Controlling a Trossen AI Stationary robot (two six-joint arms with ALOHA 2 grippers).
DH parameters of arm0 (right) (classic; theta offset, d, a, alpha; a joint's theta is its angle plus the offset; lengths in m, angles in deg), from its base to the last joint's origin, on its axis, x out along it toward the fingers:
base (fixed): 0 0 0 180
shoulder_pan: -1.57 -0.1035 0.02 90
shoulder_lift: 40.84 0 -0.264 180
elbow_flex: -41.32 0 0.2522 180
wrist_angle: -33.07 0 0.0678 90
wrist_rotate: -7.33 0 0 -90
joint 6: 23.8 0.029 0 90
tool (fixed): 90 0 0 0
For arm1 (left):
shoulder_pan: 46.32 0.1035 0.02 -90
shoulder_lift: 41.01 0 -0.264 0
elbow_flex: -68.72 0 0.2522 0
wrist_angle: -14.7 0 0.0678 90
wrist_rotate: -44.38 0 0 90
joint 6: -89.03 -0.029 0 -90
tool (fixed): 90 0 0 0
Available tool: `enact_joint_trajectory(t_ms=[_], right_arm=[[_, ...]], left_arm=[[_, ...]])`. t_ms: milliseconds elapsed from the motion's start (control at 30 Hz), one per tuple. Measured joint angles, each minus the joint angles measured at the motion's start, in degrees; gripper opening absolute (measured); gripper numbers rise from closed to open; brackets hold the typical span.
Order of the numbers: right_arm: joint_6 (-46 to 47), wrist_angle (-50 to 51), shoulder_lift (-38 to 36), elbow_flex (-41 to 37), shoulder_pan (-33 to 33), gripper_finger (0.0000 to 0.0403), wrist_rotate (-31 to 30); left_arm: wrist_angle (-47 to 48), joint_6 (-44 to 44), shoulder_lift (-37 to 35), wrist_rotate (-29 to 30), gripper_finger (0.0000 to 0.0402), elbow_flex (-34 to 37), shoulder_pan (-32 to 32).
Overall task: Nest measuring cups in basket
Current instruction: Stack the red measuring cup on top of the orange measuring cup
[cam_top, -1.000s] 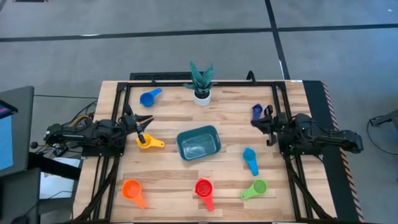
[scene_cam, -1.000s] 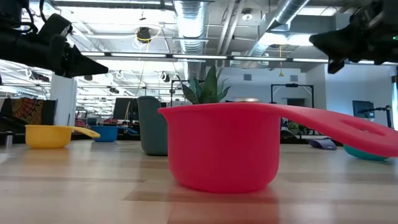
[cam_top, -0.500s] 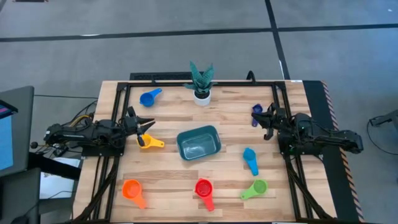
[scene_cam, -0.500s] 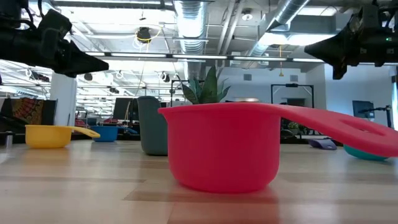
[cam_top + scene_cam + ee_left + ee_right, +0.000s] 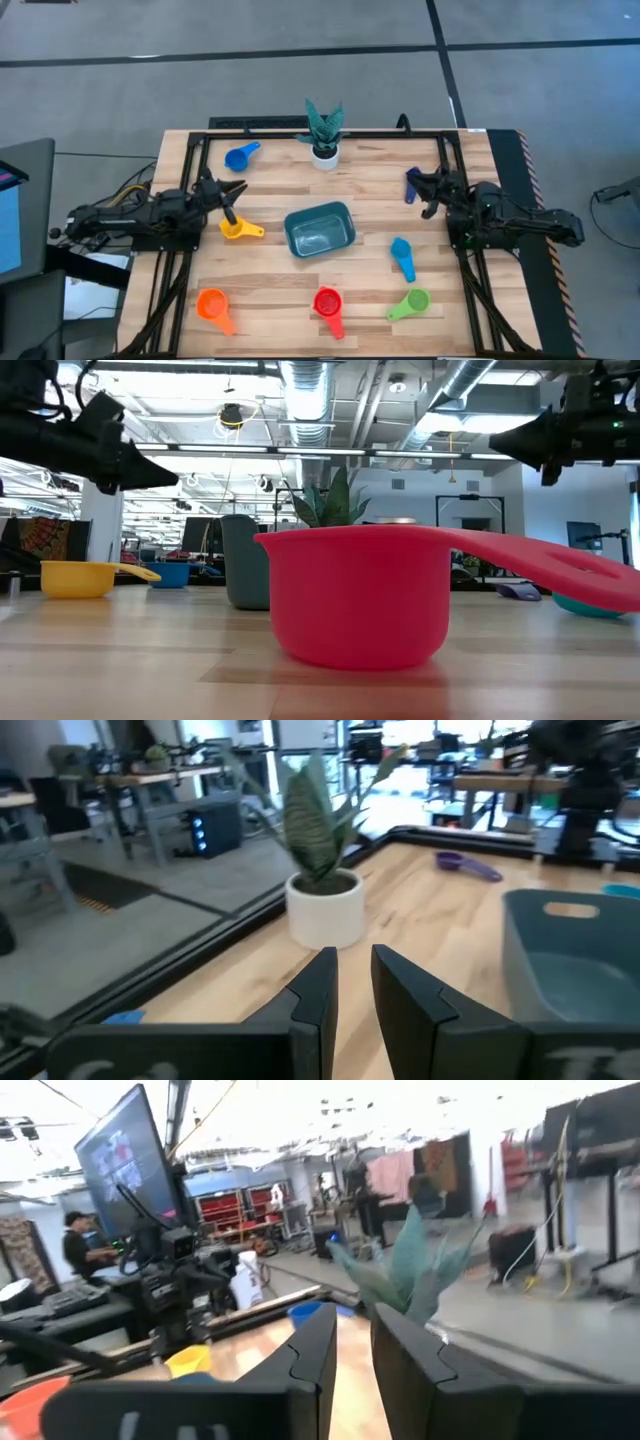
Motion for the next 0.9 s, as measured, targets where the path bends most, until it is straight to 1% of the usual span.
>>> enact_joint_trajectory(t_ms=[167, 267, 333, 400, 467, 500, 567, 633, 700, 800, 867, 900], right_arm=[[-6.1, -4.3, 0.0, 0.0, 0.0, 0.0093, -3.4], [-11.4, -7.0, 0.0, -0.2, 0.0, 0.0093, -5.0], [-13.6, -8.3, 0.0, -0.2, 0.0, 0.0093, -5.1], [-14.1, -9.6, 0.0, -0.2, 0.0, 0.0093, -5.1], [-9.5, -8.6, 0.0, -0.2, 0.0, 0.0093, -7.1], [-5.8, -7.9, 0.0, -0.2, 0.1, 0.0093, -10.1], [1.4, -5.7, 0.3, -0.2, 0.7, 0.0093, -15.6], [5.4, -2.1, 0.7, -0.3, 1.3, 0.0093, -19.0], [6.6, -0.3, 0.7, -0.3, 2.3, 0.0092, -22.3], [8.0, 0.9, 1.4, -0.3, 4.0, 0.0092, -25.8], [8.4, 0.7, 1.8, -0.3, 5.6, 0.0092, -26.5], [8.4, 1.1, 1.9, -0.3, 6.2, 0.0092, -26.0]], left_arm=[[-4.3, 3.7, 4.5, -0.3, 0.0055, 0.0, 1.4], [-4.4, 4.3, 6.9, -0.2, 0.0058, -0.2, 1.3], [-4.8, 3.2, 8.4, 1.5, 0.0067, -0.2, 1.5], [-5.2, 2.6, 9.6, 5.6, 0.0081, -0.2, 2.1], [-4.9, 5.1, 10.3, 10.1, 0.0098, -0.2, 2.7], [-4.2, 7.6, 10.5, 11.6, 0.0106, -0.2, 2.9], [-2.0, 11.0, 10.7, 12.7, 0.0121, -0.2, 3.3], [-1.0, 13.7, 10.8, 13.6, 0.0132, 0.0, 3.7], [0.0, 15.3, 10.7, 15.9, 0.0139, 0.0, 4.4], [0.2, 14.8, 10.7, 17.7, 0.0141, 0.0, 5.5], [0.3, 14.6, 10.7, 17.3, 0.014, 0.0, 6.3], [0.6, 14.5, 10.7, 16.1, 0.0138, 0.0, 6.7]])
